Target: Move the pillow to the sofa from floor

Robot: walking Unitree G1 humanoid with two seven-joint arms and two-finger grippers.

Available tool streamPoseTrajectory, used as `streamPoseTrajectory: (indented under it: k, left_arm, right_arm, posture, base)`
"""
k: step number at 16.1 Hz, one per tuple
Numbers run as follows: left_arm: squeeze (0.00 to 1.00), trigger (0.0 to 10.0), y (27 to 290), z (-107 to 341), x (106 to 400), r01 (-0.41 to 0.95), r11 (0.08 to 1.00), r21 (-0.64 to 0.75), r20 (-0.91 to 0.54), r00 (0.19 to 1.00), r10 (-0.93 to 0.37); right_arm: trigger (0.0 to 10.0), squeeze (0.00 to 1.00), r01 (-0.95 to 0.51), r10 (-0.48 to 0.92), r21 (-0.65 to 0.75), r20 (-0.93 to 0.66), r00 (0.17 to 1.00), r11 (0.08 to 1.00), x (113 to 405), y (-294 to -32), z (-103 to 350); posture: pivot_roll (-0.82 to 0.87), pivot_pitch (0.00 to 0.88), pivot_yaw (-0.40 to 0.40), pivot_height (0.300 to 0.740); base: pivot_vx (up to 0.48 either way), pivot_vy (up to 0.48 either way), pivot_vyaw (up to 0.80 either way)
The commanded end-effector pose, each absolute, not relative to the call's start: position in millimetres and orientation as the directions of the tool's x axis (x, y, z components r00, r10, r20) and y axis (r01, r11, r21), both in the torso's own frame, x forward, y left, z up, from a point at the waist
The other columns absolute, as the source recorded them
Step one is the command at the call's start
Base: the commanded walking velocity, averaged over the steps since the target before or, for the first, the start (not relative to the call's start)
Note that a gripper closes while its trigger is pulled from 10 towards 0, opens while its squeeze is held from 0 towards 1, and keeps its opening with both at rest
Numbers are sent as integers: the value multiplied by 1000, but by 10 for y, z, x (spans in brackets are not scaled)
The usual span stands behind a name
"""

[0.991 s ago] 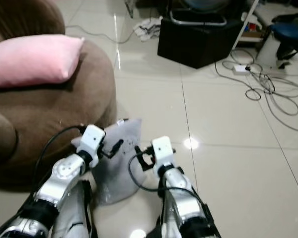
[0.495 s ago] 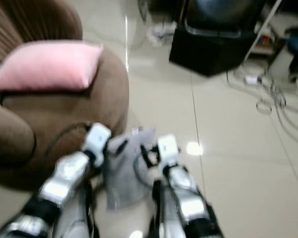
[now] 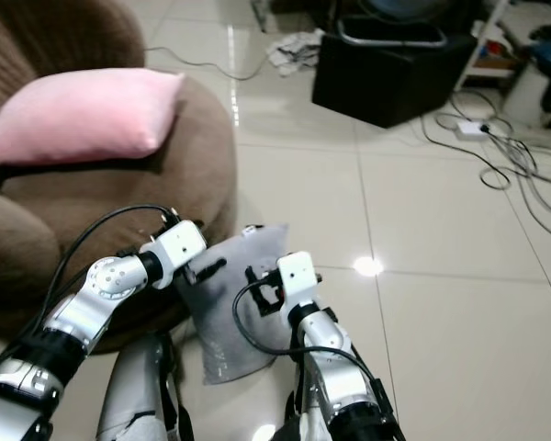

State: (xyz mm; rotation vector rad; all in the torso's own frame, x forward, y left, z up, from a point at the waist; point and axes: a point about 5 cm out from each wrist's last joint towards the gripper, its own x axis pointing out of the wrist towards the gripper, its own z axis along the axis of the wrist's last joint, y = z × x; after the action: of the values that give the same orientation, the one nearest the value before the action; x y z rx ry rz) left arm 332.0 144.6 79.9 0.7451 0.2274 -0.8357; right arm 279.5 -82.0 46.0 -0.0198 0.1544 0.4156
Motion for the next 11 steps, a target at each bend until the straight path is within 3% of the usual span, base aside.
streamPoseTrajectory:
  k: [1,3,7,11]
  left_arm:
    - [0,10000,1574,726,3324,779,351,520,-559,621,-550]
    - [0,10000,1657,732,3413,775,294,559,-619,626,-474]
    - [0,10000,1843,934,3625,677,366,639,-592,736,-328]
    - [0,10000,1758,940,3678,661,340,668,-597,750,-285]
  right_arm:
    - [10000,361,-392,390,-1,-111,914,920,2821,-800,571]
    - [10000,353,-330,328,-33,-58,943,943,2875,-870,699]
    - [10000,357,-270,271,-41,-1,963,962,2868,-984,890]
    - [10000,353,-241,242,-44,18,970,970,2774,-1041,1001]
  posture:
    - [-60,137,15,522]
    - [-80,134,36,522]
    - [-123,143,55,522]
    - [-177,169,69,522]
  base:
    - [0,0,0]
    - [0,0,0]
    - [0,0,0]
    - [0,0,0]
